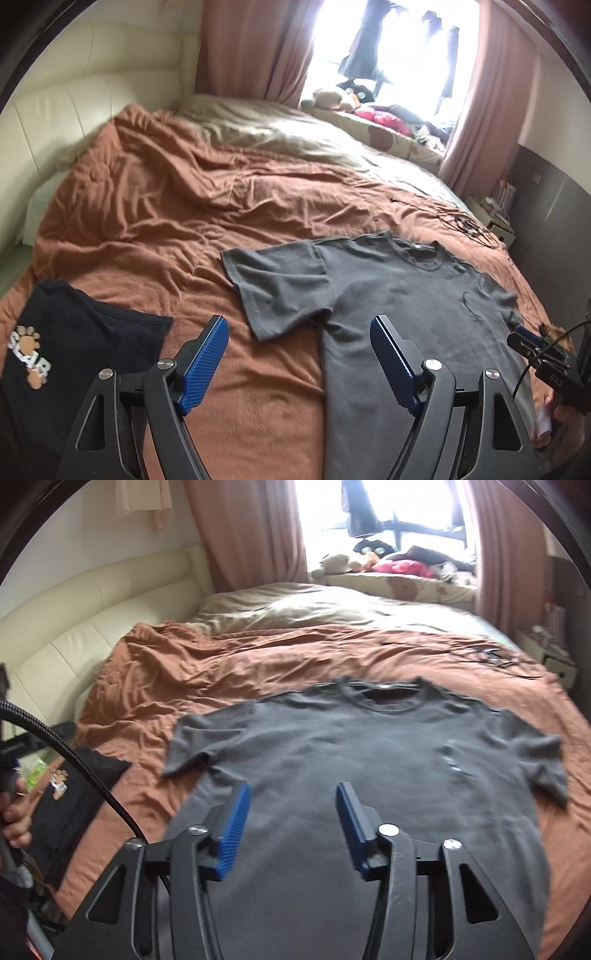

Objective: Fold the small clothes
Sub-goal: 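Move both tools toward the grey T-shirt's sleeve and side edge, then grasp the grey T-shirt's side edge with the left gripper and lift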

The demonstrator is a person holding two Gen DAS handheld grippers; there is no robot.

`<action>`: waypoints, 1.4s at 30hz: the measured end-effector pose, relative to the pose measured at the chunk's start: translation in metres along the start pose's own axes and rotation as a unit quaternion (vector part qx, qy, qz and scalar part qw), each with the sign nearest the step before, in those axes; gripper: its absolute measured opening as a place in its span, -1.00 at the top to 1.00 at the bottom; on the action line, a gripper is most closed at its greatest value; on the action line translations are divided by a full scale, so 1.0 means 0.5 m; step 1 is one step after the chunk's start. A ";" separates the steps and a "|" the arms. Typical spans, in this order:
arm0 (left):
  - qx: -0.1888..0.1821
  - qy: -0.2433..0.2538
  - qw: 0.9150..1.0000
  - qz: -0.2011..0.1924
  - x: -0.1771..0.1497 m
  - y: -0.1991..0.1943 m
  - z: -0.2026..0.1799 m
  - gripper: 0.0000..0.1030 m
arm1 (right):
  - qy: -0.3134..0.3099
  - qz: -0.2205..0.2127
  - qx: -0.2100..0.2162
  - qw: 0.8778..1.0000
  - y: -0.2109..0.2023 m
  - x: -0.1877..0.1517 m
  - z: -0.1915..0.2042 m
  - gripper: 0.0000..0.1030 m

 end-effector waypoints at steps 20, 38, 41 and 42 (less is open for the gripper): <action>-0.001 -0.077 0.992 0.102 0.012 0.355 0.135 -0.18 | 0.034 0.109 0.062 0.992 0.349 0.103 0.017 0.80; 0.016 -0.061 0.987 0.147 -0.007 0.488 0.149 0.87 | 0.102 0.150 0.119 0.976 0.557 0.114 0.052 0.92; 0.014 -0.053 0.990 0.129 0.020 0.474 0.137 0.88 | 0.114 0.170 0.136 0.969 0.586 0.093 0.067 0.92; 0.013 -0.050 0.991 0.120 0.033 0.463 0.132 0.88 | 0.115 0.179 0.141 0.967 0.597 0.083 0.074 0.92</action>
Point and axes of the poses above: each gripper's, at about its wrist camera, not at the fingertips, and y roughly the way its jaws point, z to its left, x to its top, the point moved 6 cm from there along y, roughly the way its jaws point, and after that the axes turned 3 degrees about y, right-handed, at the moved point
